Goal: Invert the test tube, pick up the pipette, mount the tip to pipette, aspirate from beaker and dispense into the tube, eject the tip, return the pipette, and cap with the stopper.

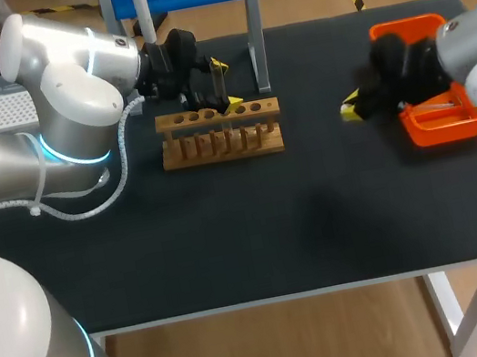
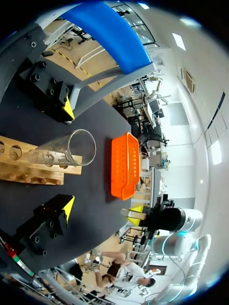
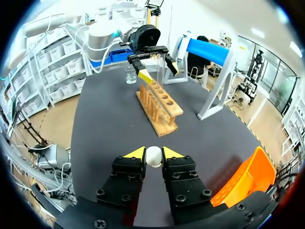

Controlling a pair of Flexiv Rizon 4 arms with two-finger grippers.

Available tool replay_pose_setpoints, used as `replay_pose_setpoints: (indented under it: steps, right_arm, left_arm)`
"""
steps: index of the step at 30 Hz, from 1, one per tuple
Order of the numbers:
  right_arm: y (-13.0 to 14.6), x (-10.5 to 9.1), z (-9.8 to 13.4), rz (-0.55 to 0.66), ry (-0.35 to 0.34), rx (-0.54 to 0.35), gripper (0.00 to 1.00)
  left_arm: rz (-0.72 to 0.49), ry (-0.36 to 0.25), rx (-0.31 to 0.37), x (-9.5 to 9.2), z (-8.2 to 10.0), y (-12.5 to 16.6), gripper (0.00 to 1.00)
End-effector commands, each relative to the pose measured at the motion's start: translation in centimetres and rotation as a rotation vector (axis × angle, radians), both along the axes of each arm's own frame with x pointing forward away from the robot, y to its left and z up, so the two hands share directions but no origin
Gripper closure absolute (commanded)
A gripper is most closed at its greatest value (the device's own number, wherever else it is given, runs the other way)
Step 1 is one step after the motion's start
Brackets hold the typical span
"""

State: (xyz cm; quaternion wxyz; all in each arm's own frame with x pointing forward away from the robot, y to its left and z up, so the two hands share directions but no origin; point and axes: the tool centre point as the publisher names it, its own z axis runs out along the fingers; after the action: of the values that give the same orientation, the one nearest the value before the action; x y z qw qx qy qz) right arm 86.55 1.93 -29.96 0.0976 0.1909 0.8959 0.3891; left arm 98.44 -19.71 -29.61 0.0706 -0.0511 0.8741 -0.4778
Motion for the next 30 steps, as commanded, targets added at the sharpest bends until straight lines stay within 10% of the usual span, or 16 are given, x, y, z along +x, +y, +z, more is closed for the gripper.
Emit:
replay_pose_setpoints:
  steps: [1, 9, 30]
  right_arm:
    - [-0.3, 0.0, 0.4, 0.012, 0.012, 0.001, 1.0]
    - [-0.3, 0.0, 0.4, 0.012, 0.012, 0.001, 1.0]
    - [8.8, 8.4, 8.4, 0.161, -0.008, -0.036, 1.0]
  left_arm:
    - [-0.001, 0.002, 0.002, 0.1, 0.0, -0.1, 0.0]
    - [-0.001, 0.002, 0.002, 0.1, 0.0, -0.1, 0.0]
    - [-0.001, 0.002, 0.002, 0.1, 0.0, -0.1, 0.0]
